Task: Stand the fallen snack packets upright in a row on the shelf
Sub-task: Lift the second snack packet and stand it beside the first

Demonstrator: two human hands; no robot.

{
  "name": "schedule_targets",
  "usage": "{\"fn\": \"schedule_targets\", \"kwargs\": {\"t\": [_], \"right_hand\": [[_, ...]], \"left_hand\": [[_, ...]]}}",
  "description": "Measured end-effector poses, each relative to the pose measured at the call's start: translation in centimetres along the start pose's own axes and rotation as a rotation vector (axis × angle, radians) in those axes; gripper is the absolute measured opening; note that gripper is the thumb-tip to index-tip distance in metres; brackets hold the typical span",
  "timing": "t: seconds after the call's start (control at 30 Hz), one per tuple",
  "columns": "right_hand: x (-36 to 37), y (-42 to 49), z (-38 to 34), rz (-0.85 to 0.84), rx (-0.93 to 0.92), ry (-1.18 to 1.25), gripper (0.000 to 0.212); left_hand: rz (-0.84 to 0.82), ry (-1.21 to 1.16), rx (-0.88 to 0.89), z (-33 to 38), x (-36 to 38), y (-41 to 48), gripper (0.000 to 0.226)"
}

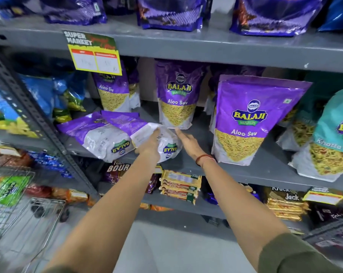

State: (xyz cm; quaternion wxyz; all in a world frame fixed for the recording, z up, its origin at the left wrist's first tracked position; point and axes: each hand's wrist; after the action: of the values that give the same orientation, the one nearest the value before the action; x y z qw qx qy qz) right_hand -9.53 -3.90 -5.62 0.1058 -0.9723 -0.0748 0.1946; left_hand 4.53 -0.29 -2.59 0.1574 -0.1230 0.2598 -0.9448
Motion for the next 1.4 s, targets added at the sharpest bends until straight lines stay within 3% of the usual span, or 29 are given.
{"fn": "schedule_targets", "kwargs": {"t": [0.1, 0.17, 0.27, 0.33, 0.43, 0.53, 0.63, 0.73, 0.9, 1.0, 1.13, 1.27, 1.4], "right_hand": [[-0.5, -0.2, 1.1, 0.053, -0.042, 0.161, 0.058], [-0.9, -0.5, 1.2, 0.126, -0.04, 0.295, 0.057], [-1.4, -0.7, 1.0, 0.142, 0.048, 0.343, 0.053], [-1.2, -0.7, 0.8, -0.007, 0.106, 0.305, 0.054], [0.0, -1.1, 0.1, -0.368, 0.178, 0.39, 0.064], [1.5, -1.4, -0.1, -0.512, 0.209, 0.396, 0.058], [2.7, -1.3, 0.3, -0.474, 0.192, 0.351, 0.065], [2.9, -1.3, 0.1, -0.408, 0.145, 0.381, 0.069], [2.2, -2.0, -1.3, -0.318, -0.041, 0.369, 0.058], [1.3, -2.2, -2.1, -0.265, -0.224, 0.37, 0.045], [-0.1, -2.1, -3.6, -0.15, -0.368, 0.311, 0.035], [-1.5, -1.1, -4.5, 0.026, -0.403, 0.294, 0.06], [-3.1, -0.3, -5.8, 0.155, -0.432, 0.323, 0.046]], "left_hand": [[-0.105, 0.164, 0.018, -0.4, -1.0, -0.4, 0.06], [-0.154, 0.107, -0.072, -0.5, -1.7, -0.4, 0.061], [-0.241, 0.035, -0.175, -0.5, -2.4, -0.9, 0.025], [-0.282, 0.003, -0.175, -1.4, -3.4, -1.1, 0.018], [-0.3, -0.073, -0.139, -3.5, -5.2, -1.5, 0.019], [-0.312, -0.063, -0.084, -5.9, -6.7, -1.7, 0.043], [-0.345, -0.066, -0.035, -6.5, -7.8, -1.8, 0.053], [-0.364, -0.059, 0.086, -4.9, -8.0, -1.8, 0.047], [-0.281, -0.049, 0.217, -1.6, -7.4, -1.1, 0.082], [-0.288, -0.033, 0.334, -0.2, -7.3, -0.8, 0.088], [-0.32, -0.181, 0.52, 2.9, -6.0, 0.1, 0.034], [-0.326, -0.244, 0.621, 7.5, -4.4, 0.6, 0.025], [-0.332, -0.172, 0.665, 11.8, -2.7, 1.0, 0.018]]}}
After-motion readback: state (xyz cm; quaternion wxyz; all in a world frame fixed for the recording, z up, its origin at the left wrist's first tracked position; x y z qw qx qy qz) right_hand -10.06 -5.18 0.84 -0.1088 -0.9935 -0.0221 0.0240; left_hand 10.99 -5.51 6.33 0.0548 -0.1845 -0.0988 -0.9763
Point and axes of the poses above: each hand's wrist, its own y-axis towards the middle knuckle, its own x-axis out of the palm, z = x × y, and after that the axes turned 1 degree about x, right-handed
